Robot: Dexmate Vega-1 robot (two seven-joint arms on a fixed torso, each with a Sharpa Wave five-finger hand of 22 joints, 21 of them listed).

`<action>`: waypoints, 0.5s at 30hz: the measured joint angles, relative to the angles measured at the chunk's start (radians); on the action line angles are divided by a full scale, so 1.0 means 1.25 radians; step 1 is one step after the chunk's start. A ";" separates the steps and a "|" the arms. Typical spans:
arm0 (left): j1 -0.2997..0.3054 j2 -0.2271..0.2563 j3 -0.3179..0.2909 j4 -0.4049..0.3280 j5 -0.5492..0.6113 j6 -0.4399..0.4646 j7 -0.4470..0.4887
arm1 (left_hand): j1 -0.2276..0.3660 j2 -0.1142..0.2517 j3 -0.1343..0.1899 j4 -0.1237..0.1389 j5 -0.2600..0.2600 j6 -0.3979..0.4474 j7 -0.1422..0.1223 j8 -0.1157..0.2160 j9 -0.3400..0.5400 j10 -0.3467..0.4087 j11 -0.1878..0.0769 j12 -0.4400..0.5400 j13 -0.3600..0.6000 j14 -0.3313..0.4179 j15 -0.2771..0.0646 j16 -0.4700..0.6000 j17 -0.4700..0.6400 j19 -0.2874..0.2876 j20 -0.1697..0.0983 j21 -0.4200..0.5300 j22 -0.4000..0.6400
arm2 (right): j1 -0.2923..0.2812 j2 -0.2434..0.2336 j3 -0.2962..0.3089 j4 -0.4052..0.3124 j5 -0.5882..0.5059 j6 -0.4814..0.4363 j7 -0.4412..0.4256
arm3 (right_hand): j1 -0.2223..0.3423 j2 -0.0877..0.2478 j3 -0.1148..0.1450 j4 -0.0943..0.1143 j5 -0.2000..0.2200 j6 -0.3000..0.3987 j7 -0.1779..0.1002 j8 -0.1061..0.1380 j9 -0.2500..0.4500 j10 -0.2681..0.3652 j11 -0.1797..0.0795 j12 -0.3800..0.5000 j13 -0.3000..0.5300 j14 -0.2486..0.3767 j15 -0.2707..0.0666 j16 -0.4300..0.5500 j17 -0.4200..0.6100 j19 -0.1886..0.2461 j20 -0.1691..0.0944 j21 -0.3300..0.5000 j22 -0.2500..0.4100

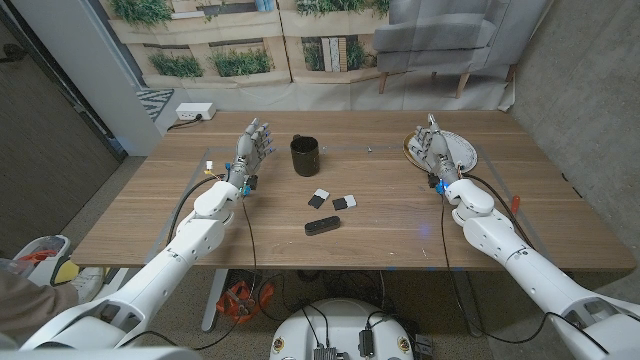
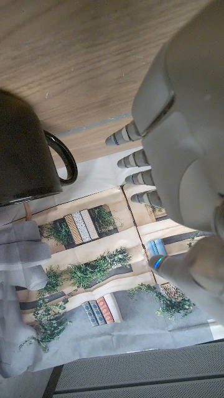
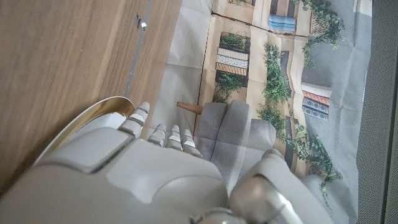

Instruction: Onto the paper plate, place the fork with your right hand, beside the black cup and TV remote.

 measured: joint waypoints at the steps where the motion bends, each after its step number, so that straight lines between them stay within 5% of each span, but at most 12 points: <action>1: 0.000 0.000 0.000 0.000 0.011 0.006 -0.008 | 0.000 0.000 0.000 0.000 0.000 0.000 0.000 0.000 0.000 0.000 0.000 0.000 0.000 0.000 0.000 0.000 0.000 0.000 0.000 0.000 0.000 | -0.001 0.002 0.003 0.000 0.000 0.000 0.000 | 0.003 0.003 0.001 -0.001 0.000 0.000 0.000 0.000 0.000 0.000 0.000 0.000 0.000 0.000 0.000 0.000 0.000 0.000 0.000 0.001 0.000; 5: 0.021 -0.068 -0.091 -0.008 0.052 0.027 -0.032 | 0.001 -0.001 0.000 0.000 0.000 0.000 0.000 0.000 0.000 0.000 0.000 0.000 0.000 0.000 0.000 0.000 0.000 0.000 0.000 0.000 0.000 | -0.004 0.014 0.018 -0.001 -0.028 -0.021 0.011 | 0.003 0.003 0.003 -0.003 0.000 0.000 0.000 0.000 0.000 0.000 0.000 0.000 0.000 0.000 0.000 0.000 -0.001 0.000 0.000 0.001 0.000; 15: 0.031 -0.115 -0.148 -0.015 0.143 0.066 -0.088 | 0.001 -0.001 0.000 0.000 0.000 0.000 0.000 0.000 0.000 0.000 0.000 0.000 0.000 0.000 0.000 0.000 0.003 0.000 0.000 0.000 0.000 | -0.012 0.035 0.049 -0.005 -0.043 -0.030 0.018 | 0.010 0.002 0.006 -0.007 0.000 0.000 0.000 0.000 0.000 0.000 0.000 0.000 0.000 0.000 0.000 0.000 -0.002 0.000 0.000 0.001 0.000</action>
